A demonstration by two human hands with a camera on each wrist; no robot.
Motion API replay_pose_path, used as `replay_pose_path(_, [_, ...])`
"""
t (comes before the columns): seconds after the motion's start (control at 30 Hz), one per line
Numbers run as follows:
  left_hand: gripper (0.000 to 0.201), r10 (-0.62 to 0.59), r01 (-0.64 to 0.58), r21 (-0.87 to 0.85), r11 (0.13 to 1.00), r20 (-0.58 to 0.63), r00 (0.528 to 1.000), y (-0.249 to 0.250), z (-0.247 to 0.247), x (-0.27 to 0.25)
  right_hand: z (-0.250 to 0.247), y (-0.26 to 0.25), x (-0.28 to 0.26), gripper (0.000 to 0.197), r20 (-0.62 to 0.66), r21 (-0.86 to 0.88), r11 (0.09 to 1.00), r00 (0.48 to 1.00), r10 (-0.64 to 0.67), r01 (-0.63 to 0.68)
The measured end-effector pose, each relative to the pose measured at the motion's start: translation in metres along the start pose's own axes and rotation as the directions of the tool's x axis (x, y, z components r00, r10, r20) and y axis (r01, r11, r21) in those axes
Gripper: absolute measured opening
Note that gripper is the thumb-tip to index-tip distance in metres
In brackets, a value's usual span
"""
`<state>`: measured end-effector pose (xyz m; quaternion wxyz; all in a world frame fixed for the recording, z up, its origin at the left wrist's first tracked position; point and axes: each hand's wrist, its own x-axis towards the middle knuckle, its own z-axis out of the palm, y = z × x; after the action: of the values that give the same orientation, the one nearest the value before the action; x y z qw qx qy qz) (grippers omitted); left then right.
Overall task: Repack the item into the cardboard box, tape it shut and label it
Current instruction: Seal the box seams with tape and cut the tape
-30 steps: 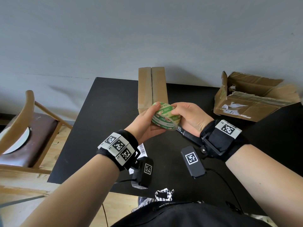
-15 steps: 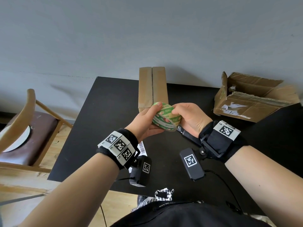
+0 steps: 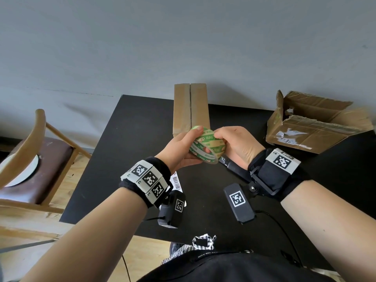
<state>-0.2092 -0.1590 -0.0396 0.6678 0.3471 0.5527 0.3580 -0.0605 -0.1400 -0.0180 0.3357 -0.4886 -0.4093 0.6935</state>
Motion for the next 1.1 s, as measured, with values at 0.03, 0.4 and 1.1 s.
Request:
replay_pose_path(0.03, [0.032,-0.001,0.001,0.002,1.000,-0.004,1.000,0.000,0.000,0.000,0.001,-0.001,-0.001,0.031,0.006,-0.013,1.000,1.000,0.004,-0.004])
replay_pose_path(0.4, [0.034,0.004,-0.004,0.055,0.998,-0.014,1.000,-0.005,-0.004,0.002,-0.002,0.004,0.001,0.046,0.078,-0.110,0.994,0.996,0.035,-0.027])
replay_pose_path(1.1, [0.052,0.107,-0.036,0.325,0.945,-0.201,0.974,-0.011,-0.005,0.002,-0.016,0.015,-0.002,0.037,0.208,-0.165,0.985,0.978,-0.025,0.060])
